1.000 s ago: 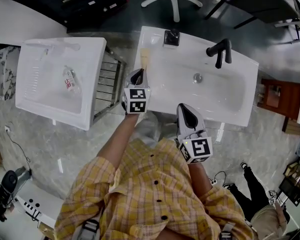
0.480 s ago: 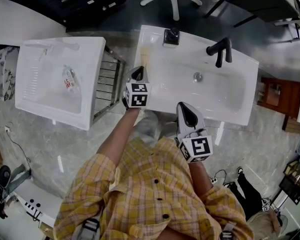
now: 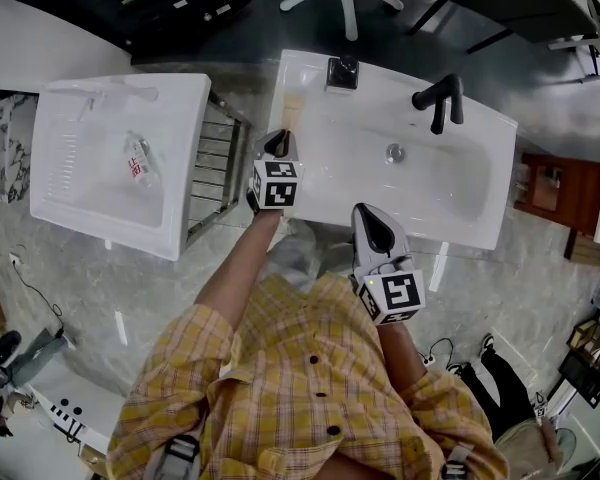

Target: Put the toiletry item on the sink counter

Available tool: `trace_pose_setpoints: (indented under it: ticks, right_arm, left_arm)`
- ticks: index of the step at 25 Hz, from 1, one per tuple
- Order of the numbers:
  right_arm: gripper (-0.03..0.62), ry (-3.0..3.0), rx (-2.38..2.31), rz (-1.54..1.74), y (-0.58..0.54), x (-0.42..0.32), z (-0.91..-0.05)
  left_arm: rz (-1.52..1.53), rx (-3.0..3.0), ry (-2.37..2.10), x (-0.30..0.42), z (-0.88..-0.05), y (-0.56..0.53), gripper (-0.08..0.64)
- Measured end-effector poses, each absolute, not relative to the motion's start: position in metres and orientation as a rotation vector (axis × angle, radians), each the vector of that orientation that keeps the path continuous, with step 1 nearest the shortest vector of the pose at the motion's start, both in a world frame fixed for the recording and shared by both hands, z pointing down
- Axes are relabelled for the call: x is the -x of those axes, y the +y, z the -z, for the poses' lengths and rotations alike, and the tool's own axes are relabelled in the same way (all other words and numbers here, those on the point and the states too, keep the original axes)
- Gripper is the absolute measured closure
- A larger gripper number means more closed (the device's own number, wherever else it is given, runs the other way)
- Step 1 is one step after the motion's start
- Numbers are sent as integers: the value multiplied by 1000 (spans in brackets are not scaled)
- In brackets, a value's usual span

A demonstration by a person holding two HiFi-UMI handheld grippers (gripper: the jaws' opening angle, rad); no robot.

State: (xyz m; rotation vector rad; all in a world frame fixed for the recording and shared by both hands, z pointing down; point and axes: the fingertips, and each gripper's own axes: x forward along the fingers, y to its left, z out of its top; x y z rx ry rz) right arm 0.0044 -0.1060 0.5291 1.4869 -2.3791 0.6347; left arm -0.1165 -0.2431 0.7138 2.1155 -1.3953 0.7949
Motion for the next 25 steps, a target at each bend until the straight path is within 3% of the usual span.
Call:
trace_pose_setpoints:
  ticks: [25]
  right_arm:
    - [594, -2392, -1465, -638, -98, -2, -529]
  left_arm:
    - [-769, -2036, -1390, 116, -721, -245, 446]
